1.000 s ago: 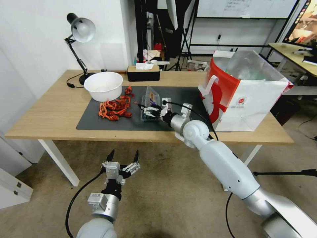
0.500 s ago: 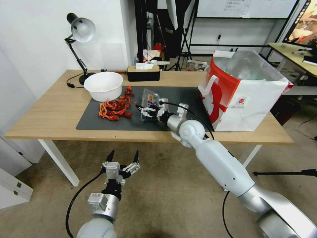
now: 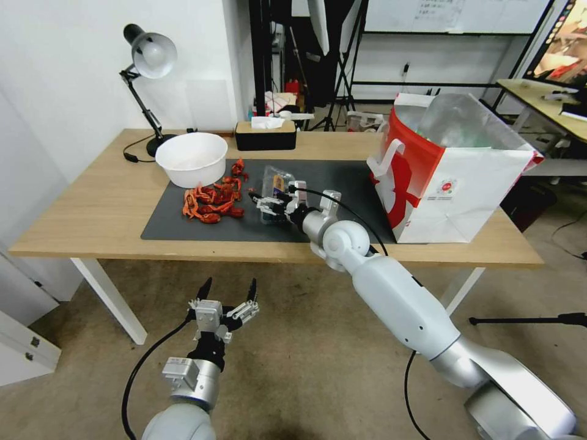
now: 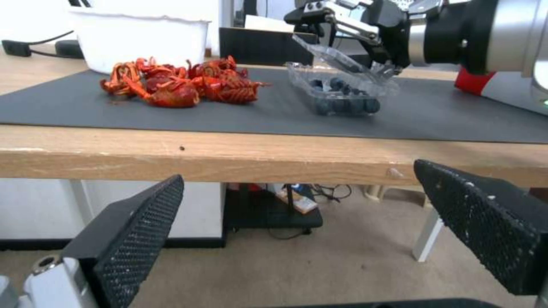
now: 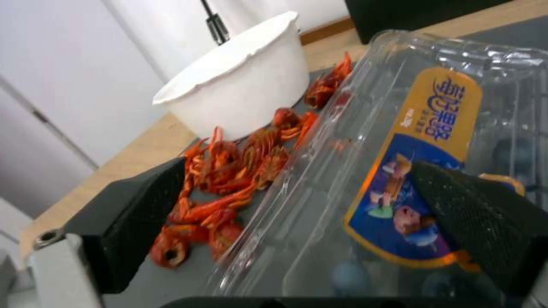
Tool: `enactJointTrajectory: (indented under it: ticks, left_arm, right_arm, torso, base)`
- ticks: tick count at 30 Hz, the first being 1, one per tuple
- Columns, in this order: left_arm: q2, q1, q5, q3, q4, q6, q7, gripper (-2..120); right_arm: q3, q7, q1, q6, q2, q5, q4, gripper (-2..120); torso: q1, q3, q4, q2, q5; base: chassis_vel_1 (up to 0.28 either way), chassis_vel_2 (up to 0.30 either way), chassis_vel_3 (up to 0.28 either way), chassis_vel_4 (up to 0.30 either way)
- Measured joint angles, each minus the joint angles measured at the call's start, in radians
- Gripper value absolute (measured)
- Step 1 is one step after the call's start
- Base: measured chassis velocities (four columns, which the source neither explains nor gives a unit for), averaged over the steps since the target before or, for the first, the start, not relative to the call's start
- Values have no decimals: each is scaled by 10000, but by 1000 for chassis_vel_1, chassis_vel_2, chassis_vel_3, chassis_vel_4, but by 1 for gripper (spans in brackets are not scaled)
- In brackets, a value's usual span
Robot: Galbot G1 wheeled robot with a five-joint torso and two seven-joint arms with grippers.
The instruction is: Close the takeout container lid, then place the container into the takeout bag.
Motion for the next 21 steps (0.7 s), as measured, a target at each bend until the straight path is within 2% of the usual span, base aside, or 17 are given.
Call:
enactJointTrajectory:
  ticks: [7,10,11,14,15,18,21]
  left_arm:
    - [11,13,-10,2,14,-19,-4,100]
    - [18,6,-19,7,14,-20,-14,100]
    - [18,6,-19,7,14,-20,-14,100]
    - [32,0,-23,10,14,-21,-17,100]
    - [32,0,-23,10,14,-21,-17,100]
    - [41,-2,-26,14,8,-20,-20,100]
    - [43,-4,-28,17,-7,-20,-23,100]
  right_arm:
    - [-80,167,18,186,143,-100,-163,85]
    - [-133,262,22,294,164,-157,-219,71]
    - [-133,262,22,294,164,-157,-219,71]
    - [-170,405,47,312,152,-223,-229,58]
    - [-170,405,47,312,152,-223,-229,58]
    - [-186,611,81,164,102,-250,-202,41]
    - [-202,703,107,9,48,-283,-158,34]
  torso:
    - [0,0,0,0,0]
    - [1,1,0,0,0]
    - [1,1,0,0,0]
    - [0,0,0,0,0]
    - [0,0,0,0,0]
    - [0,1,0,1,1]
    - [0,0,0,0,1]
  base:
    - [0,0,0,0]
    - [0,0,0,0]
    - [0,0,0,0]
    - [0,0,0,0]
    - [0,0,0,0]
    - [0,0,0,0]
    - [0,0,0,0]
